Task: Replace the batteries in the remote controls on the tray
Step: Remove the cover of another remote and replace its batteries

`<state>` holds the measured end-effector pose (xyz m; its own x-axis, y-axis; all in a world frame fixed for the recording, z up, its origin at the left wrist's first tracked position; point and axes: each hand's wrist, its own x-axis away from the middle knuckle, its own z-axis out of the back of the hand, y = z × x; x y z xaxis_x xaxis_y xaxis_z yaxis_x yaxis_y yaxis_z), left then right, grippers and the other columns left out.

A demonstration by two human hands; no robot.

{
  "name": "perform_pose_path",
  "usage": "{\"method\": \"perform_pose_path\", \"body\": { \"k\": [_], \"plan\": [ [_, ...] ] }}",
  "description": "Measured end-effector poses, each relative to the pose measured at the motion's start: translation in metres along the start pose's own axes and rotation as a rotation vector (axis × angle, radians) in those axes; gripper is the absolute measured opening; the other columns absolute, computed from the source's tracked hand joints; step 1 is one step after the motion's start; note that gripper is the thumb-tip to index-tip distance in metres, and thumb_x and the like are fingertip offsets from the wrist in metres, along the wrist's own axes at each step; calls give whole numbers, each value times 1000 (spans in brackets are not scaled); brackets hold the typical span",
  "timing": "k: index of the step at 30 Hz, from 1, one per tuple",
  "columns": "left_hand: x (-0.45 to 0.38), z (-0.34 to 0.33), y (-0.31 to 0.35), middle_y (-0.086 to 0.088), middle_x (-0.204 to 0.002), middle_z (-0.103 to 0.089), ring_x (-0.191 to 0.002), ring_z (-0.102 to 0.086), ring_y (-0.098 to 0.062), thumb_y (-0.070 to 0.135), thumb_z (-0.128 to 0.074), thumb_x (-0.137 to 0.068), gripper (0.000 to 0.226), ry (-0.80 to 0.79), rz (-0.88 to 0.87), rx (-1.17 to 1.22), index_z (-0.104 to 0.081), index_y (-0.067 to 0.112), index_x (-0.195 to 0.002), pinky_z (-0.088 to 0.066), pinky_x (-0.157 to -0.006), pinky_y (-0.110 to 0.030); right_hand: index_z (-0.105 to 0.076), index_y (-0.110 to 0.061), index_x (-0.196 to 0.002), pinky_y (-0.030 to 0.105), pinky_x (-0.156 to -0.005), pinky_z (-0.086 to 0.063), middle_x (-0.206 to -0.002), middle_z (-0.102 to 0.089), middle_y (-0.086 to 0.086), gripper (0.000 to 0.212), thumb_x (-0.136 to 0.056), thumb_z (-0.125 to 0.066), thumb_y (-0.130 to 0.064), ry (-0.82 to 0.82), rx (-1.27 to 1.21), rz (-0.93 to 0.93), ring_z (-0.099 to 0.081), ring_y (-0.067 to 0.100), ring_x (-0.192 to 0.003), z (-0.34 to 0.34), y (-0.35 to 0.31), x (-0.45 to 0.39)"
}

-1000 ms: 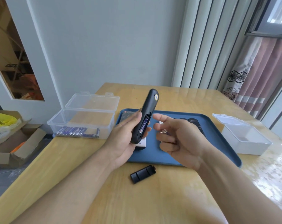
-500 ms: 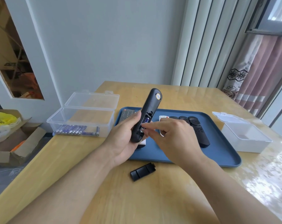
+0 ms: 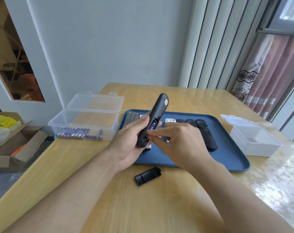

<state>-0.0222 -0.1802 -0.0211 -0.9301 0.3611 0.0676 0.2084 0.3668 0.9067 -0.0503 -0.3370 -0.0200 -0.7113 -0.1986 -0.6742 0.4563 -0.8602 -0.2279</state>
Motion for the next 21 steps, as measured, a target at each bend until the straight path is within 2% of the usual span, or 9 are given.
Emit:
{"method": "perform_pose_path", "body": {
  "k": [2, 4, 7, 10, 13, 15, 17, 19, 21],
  "plan": [
    [0, -1, 0, -9, -128, -71, -109, -69, -23, 28, -53, -103, 31, 2, 1, 7, -70, 23, -128, -35, -117, -48, -78, -43, -87, 25, -43, -43, -60, -56, -15, 11, -83, -68, -43, 34, 24, 19, -50, 9, -50, 1, 0, 0],
    [0, -3, 0, -10, -129, -70, -108, -71, -19, 24, -54, -103, 33, 3, 3, 62, -65, 20, -133, -44, -113, -44, -79, -39, -83, 26, -42, -44, -58, -54, -16, 13, -81, -66, -39, 85, 49, 45, -51, 11, -47, 1, -1, 0],
    [1, -5, 4, -11, -125, -72, -115, -69, -17, 22, -54, -103, 33, 14, 13, 146, -64, 17, -134, -58, -92, -31, -78, -34, -82, 26, -39, -42, -59, -62, -11, 16, -80, -63, -32, 136, 70, 75, -51, 13, -45, -2, -6, 0],
    [2, -5, 7, -10, -124, -73, -107, -72, -15, 24, -54, -103, 32, 37, 38, 189, -66, 17, -133, -59, -77, -26, -78, -32, -85, 27, -39, -42, -60, -64, -9, 17, -81, -62, -28, 147, 87, 103, -53, 15, -45, -6, -8, -2],
    [1, -2, 9, -15, -124, -72, -104, -72, -20, 26, -55, -103, 35, 70, 90, 225, -64, 8, -132, -61, -77, -30, -77, -35, -97, 22, -41, -35, -66, -60, -16, 22, -86, -60, -31, 78, 62, 187, -50, 9, -50, -2, -3, -2],
    [1, 0, 11, -15, -116, -74, -96, -74, -20, 24, -55, -103, 35, 72, 105, 220, -65, 3, -129, -63, -73, -29, -77, -35, -105, 22, -43, -28, -70, -43, -21, 22, -89, -62, -30, 31, 66, 255, -45, 6, -55, 0, 3, -3],
    [1, 1, 12, -13, -105, -75, -83, -74, -17, 24, -53, -103, 34, 55, 122, 200, -66, 2, -126, -63, -73, -28, -77, -34, -107, 26, -43, -34, -74, -39, -21, 20, -93, -62, -33, 22, 56, 275, -50, 10, -59, 0, 10, -4],
    [2, 2, 11, -11, -104, -73, -80, -67, -17, 23, -52, -103, 34, 31, 148, 200, -68, 1, -124, -62, -73, -29, -76, -32, -107, 29, -50, -45, -76, -50, -18, 25, -95, -56, -41, -25, -43, 195, -53, 8, -64, -1, 10, -3],
    [1, 1, 10, -11, -117, -70, -96, -66, -23, 23, -51, -104, 35, 15, 168, 186, -68, 0, -124, -62, -84, -34, -76, -27, -104, 18, -60, -43, -77, -51, -16, 19, -96, -61, -36, -54, -305, 2, -52, 5, -67, 3, 3, -5]
  ]
}}
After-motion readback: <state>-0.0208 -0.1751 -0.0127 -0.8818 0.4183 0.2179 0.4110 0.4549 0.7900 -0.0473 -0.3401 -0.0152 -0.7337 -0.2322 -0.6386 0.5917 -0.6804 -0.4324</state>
